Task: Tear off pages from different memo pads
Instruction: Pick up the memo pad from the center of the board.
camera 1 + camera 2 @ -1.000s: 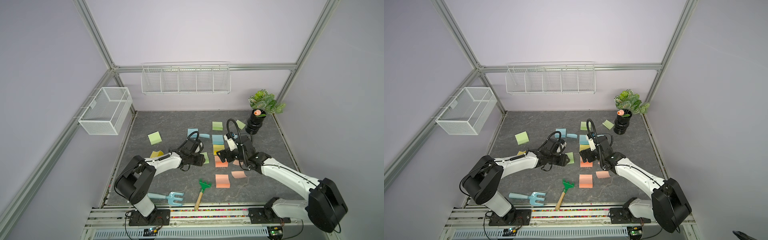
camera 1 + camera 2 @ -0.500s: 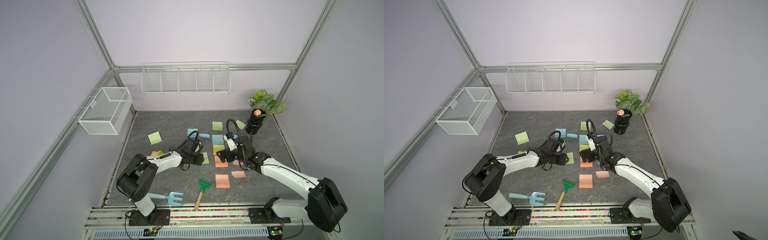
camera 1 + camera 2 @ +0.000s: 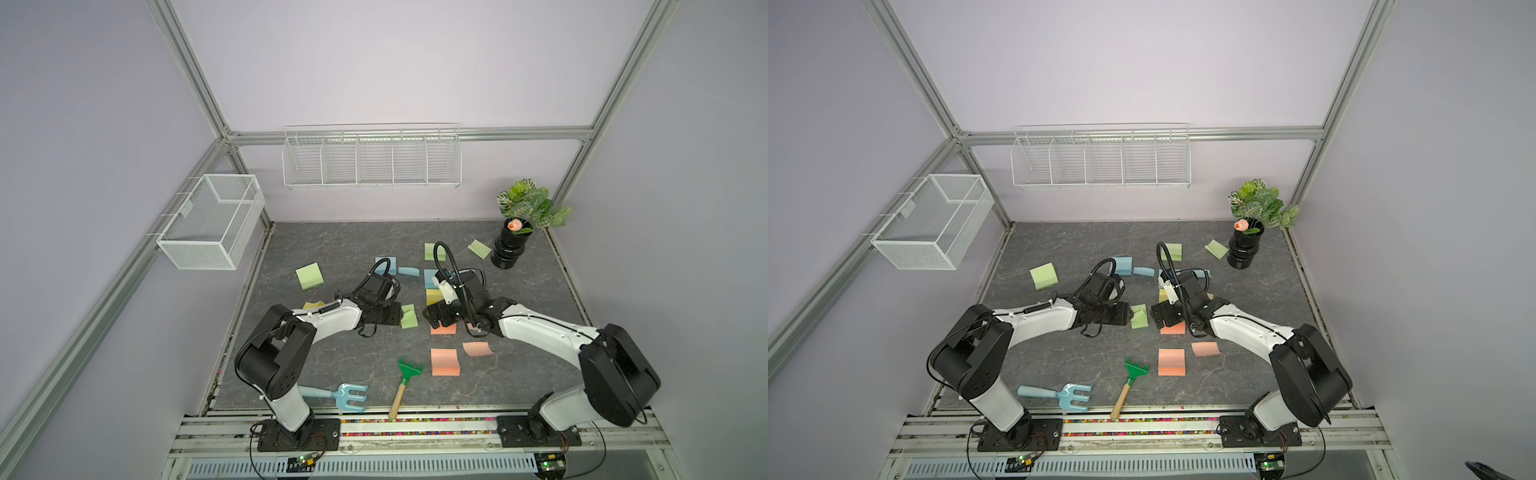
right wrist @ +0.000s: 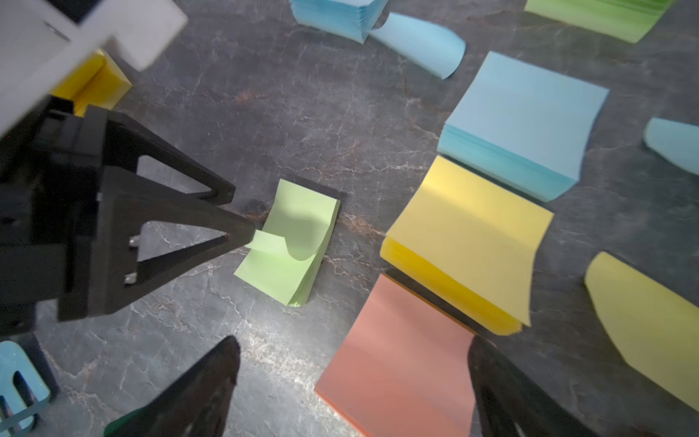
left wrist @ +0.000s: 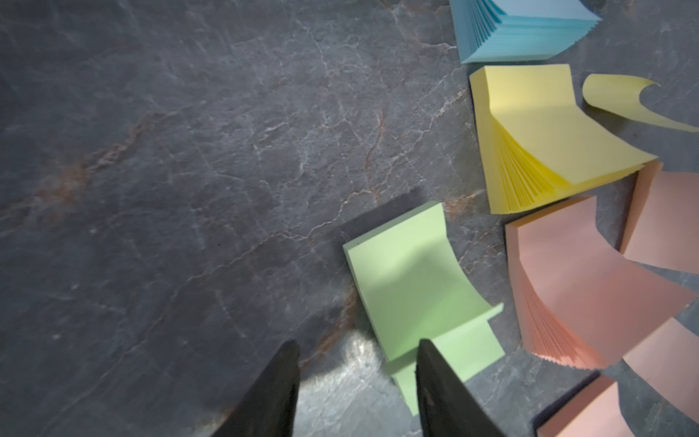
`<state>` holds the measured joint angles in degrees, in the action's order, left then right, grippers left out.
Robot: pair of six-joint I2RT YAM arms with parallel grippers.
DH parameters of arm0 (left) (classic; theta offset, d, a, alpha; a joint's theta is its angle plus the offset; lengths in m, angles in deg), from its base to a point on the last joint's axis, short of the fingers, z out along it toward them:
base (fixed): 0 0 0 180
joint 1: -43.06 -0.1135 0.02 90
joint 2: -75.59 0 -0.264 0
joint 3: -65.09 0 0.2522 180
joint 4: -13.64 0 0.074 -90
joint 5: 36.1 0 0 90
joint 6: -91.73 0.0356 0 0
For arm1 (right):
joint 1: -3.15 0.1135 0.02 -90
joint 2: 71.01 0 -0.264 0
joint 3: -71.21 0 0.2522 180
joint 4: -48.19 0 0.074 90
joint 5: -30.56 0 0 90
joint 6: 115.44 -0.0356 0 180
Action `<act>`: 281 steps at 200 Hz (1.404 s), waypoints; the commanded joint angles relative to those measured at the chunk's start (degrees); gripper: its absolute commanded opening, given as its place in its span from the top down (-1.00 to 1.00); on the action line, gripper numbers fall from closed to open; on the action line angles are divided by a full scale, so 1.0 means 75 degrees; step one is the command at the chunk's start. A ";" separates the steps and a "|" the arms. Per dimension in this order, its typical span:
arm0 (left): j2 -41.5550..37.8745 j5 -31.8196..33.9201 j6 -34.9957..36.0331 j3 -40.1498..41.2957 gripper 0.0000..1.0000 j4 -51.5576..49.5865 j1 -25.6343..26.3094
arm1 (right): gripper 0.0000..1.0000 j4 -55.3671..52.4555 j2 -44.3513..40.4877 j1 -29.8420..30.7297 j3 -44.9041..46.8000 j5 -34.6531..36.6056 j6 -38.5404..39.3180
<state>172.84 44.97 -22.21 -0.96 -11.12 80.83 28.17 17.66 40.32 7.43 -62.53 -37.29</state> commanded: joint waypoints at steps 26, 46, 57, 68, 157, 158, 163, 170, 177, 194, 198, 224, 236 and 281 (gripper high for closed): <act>0.0006 -0.0005 -0.0101 -0.0200 -0.04 0.0038 -0.0010 | -0.75 -0.0294 0.1130 0.0414 -0.0933 0.0346 0.0307; -0.0040 -0.0017 -0.0112 -0.0177 -0.04 0.0050 -0.0010 | -0.75 -0.0416 0.1443 0.0525 -0.1154 0.0643 0.0442; -0.0054 -0.0032 -0.0112 -0.0176 -0.04 0.0040 -0.0010 | -0.75 -0.0434 0.1552 0.0561 -0.1211 0.0752 0.0499; -0.0085 -0.0027 -0.0095 -0.0164 -0.04 0.0032 -0.0010 | -0.75 -0.0431 0.1649 0.0587 -0.1238 0.0843 0.0550; -0.0962 0.0304 -0.0331 0.0282 -0.07 0.0214 -0.0022 | -0.71 -0.0805 0.2209 0.0980 -0.1728 0.1431 0.1431; -0.0982 0.0314 -0.0339 0.0299 -0.07 0.0213 -0.0028 | -0.71 -0.0829 0.2219 0.0983 -0.1736 0.1449 0.1442; -0.1081 0.0443 -0.0382 0.0361 -0.08 0.0213 -0.0039 | -0.71 -0.0928 0.2265 0.1015 -0.1822 0.1563 0.1510; -0.1254 0.0641 -0.0460 0.0463 -0.08 0.0213 -0.0067 | -0.71 -0.1065 0.2324 0.1057 -0.1935 0.1689 0.1604; -0.1460 0.0866 -0.0573 0.0590 -0.08 0.0212 -0.0128 | -0.71 -0.1168 0.2387 0.1096 -0.2031 0.1807 0.1691; -0.1996 0.1328 -0.0879 0.0976 -0.10 0.0231 -0.0368 | -0.71 -0.1312 0.2498 0.1165 -0.2220 0.1935 0.1923; -0.2133 0.1425 -0.0942 0.1058 -0.10 0.0220 -0.0432 | -0.71 -0.1337 0.2528 0.1179 -0.2269 0.1946 0.1995; -0.2952 0.1997 -0.1277 0.1537 -0.12 0.0037 -0.0957 | -0.57 -0.1729 0.2795 0.1284 -0.2701 0.1829 0.2636; -0.3277 0.2363 -0.1353 0.1662 -0.13 -0.0109 -0.1040 | -0.49 -0.1916 0.2910 0.1320 -0.2871 0.1737 0.2861; -0.4095 0.2918 -0.1447 0.1972 -0.13 -0.0209 -0.1038 | -0.14 -0.2040 0.3051 0.1463 -0.3207 0.1502 0.3426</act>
<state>144.87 62.48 -31.37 12.55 -11.80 73.05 14.59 39.93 50.42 -15.41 -50.27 -15.66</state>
